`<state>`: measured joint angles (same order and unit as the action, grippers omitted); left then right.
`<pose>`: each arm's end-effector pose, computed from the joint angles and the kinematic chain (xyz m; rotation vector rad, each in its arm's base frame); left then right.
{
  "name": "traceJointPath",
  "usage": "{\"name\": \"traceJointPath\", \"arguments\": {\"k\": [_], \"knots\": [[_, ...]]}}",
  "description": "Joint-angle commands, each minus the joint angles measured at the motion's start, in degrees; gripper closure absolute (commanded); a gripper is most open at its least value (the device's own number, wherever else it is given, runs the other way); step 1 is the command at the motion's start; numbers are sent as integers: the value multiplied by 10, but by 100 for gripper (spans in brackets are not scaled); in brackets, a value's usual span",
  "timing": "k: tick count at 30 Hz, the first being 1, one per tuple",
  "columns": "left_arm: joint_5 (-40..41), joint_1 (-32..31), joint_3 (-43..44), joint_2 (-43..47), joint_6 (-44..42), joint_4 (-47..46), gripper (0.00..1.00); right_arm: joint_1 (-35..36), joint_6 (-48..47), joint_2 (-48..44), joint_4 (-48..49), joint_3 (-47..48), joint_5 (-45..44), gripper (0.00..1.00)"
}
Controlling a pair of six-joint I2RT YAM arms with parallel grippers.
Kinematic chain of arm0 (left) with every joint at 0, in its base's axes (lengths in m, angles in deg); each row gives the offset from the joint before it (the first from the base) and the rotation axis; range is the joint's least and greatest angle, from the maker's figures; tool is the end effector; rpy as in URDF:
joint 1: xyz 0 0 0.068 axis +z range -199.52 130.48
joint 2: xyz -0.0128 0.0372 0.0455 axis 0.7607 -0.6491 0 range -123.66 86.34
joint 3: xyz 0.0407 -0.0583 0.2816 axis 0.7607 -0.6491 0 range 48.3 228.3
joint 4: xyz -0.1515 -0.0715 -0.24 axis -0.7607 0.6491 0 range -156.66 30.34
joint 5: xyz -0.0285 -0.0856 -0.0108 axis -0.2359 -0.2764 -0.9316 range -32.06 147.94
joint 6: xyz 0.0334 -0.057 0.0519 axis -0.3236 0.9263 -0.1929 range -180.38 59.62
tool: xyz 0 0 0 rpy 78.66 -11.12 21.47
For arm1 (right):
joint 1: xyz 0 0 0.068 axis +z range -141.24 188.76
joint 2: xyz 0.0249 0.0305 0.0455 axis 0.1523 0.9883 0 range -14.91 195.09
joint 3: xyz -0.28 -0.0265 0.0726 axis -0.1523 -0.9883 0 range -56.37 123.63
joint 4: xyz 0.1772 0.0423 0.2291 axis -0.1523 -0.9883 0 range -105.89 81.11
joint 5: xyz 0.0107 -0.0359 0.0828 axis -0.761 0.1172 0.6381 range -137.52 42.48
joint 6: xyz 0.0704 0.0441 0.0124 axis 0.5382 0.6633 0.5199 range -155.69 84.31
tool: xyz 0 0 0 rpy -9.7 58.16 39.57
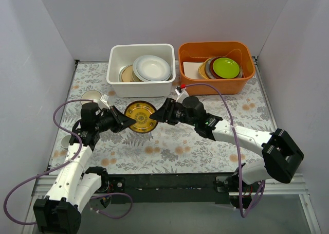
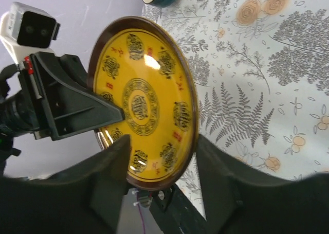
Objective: Place the plates into the plastic bin on the countertop
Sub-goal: Place the plate in the plastic bin.
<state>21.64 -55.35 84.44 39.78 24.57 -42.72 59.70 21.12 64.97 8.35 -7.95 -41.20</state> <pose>0.2148 -0.0657 0.2519 -1.2401 2.1697 -1.4916 0.2340 0.3014 0.2612 0.0173 2.0665 1.3651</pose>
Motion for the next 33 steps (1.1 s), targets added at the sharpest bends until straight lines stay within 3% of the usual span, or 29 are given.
{"name": "traceJointPath", "arguments": {"k": [1, 3, 9, 23, 33], "knots": [[18, -6, 2, -3, -3, -1, 100, -1, -12, -16, 42, 7, 17, 32], [18, -7, 2, -5, -2, -4, 100, -2, -20, -21, 16, 9, -2, 25], [22, -12, 15, -17, -4, -8, 100, -18, -29, -46, -21, -7, -22, 17], [41, -30, 163, -152, -38, -9, 100, -116, -32, -124, -35, -89, 3, 15], [51, -42, 318, -288, -67, -7, 100, -155, -36, -133, -35, -116, 29, 15]]}}
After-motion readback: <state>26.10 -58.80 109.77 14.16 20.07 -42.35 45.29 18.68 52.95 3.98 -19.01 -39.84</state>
